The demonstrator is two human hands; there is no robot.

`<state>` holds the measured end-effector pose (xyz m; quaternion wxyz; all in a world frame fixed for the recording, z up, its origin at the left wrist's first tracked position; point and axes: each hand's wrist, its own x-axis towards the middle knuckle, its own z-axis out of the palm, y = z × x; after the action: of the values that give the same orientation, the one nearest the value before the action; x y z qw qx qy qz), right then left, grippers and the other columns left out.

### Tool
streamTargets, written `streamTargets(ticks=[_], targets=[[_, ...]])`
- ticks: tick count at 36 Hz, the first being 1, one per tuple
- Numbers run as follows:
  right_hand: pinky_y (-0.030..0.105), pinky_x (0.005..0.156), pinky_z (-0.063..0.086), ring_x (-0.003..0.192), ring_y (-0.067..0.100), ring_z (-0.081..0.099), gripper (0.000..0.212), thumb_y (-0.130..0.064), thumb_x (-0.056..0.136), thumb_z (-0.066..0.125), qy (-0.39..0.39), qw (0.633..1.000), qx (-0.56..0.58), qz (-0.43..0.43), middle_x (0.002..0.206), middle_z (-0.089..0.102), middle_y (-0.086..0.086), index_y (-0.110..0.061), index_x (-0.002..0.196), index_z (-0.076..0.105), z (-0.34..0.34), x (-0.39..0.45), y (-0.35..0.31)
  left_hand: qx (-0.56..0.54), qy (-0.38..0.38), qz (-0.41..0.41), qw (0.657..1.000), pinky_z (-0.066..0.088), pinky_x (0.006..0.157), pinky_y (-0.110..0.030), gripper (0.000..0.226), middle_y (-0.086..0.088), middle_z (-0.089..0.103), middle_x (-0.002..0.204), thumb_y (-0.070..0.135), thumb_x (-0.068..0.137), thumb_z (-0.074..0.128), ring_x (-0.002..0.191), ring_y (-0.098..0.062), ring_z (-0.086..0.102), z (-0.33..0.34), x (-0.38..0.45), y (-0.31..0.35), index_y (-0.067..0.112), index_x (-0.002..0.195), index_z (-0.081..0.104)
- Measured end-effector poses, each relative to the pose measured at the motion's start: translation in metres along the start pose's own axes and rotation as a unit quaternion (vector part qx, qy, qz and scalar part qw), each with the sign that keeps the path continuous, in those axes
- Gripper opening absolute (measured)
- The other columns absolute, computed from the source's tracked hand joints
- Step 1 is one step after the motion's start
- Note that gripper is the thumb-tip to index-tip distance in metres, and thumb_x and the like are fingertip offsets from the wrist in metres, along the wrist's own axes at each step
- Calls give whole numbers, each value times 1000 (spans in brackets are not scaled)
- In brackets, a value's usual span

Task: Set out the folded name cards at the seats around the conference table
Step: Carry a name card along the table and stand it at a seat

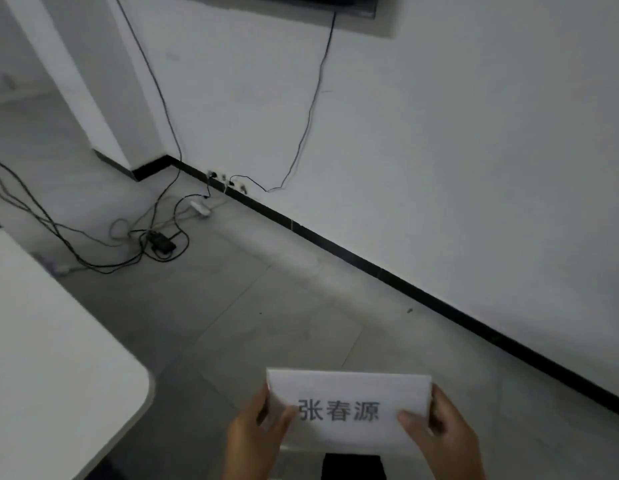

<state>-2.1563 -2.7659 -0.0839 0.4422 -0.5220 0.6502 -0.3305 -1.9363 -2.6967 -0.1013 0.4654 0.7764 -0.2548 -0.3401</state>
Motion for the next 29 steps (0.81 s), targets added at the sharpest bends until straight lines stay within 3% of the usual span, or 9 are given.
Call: streamTargets(ticks=[4, 7, 10, 14, 16, 18, 21, 25, 29], targets=[[32, 84, 45, 92, 23, 58, 63, 1, 65, 75, -102, 995, 2, -9, 100, 63, 10, -5, 122, 50, 28, 86, -62, -20, 72, -5, 997, 42, 78, -11, 57, -22, 65, 109, -2, 65, 74, 97, -18, 60, 10, 56, 35, -2, 118, 53], [27, 81, 46, 90, 21, 57, 63, 0, 66, 74, -157, 987, -20, -25, 99, 62, 8, -7, 123, 50, 57, 140, -99, -45, 142, -9, 989, 37, 65, 7, 56, -17, 67, 104, -1, 66, 74, 92, -11, 56, 8, 93, 56, 1, 118, 54], [13, 70, 49, 89, 21, 60, 59, -1, 66, 75, -223, 973, -37, -46, 101, 66, 10, -7, 120, 53, 94, 183, -120, -53, 193, -33, 979, 35, 62, 10, 54, -16, 69, 102, 1, 66, 75, 79, 3, 58, 2, 119, 59, 2, 117, 56], [31, 81, 46, 83, 23, 61, 60, 4, 61, 76, -300, 950, -69, -49, 91, 66, 13, -3, 117, 55, 154, 220, -145, -68, 262, -63, 961, 34, 63, 11, 59, -1, 71, 95, -1, 62, 77, 62, 32, 46, -12, 148, 44, 2, 116, 56], [20, 71, 50, 72, 10, 66, 58, 4, 59, 78, -321, 941, -85, -58, 80, 70, 6, -4, 113, 58, 190, 236, -155, -67, 290, -75, 952, 36, 64, 10, 62, 31, 68, 77, 14, 57, 81, 64, 31, 48, -24, 166, 42, 7, 115, 59], [9, 63, 50, 64, -5, 64, 56, 3, 58, 78, -343, 933, -90, -68, 73, 71, -10, -5, 111, 60, 230, 252, -167, -81, 310, -84, 944, 36, 63, 9, 64, 39, 64, 65, 21, 54, 82, 63, 28, 50, -41, 189, 39, 9, 113, 60], [29, 77, 50, 74, 15, 64, 56, 3, 62, 76, -380, 916, -92, -96, 84, 69, 10, -3, 114, 58, 289, 261, -208, -77, 345, -74, 933, 37, 63, 9, 58, 24, 70, 72, 5, 60, 80, 64, 27, 53, -76, 232, 48, 5, 115, 59], [33, 81, 45, 84, 24, 60, 58, 3, 66, 73, -413, 895, -101, -135, 96, 65, 14, -4, 120, 52, 360, 266, -274, -84, 394, -46, 914, 37, 64, 8, 57, 16, 70, 81, 3, 63, 78, 65, 29, 51, -128, 284, 67, 8, 115, 57], [32, 80, 48, 88, 27, 60, 60, 6, 64, 73, -446, 874, -110, -162, 93, 64, 15, -3, 119, 52, 425, 268, -316, -98, 436, -32, 894, 38, 64, 8, 68, 53, 53, 64, 9, 62, 79, 68, 30, 51, -171, 320, 81, 24, 119, 44]])
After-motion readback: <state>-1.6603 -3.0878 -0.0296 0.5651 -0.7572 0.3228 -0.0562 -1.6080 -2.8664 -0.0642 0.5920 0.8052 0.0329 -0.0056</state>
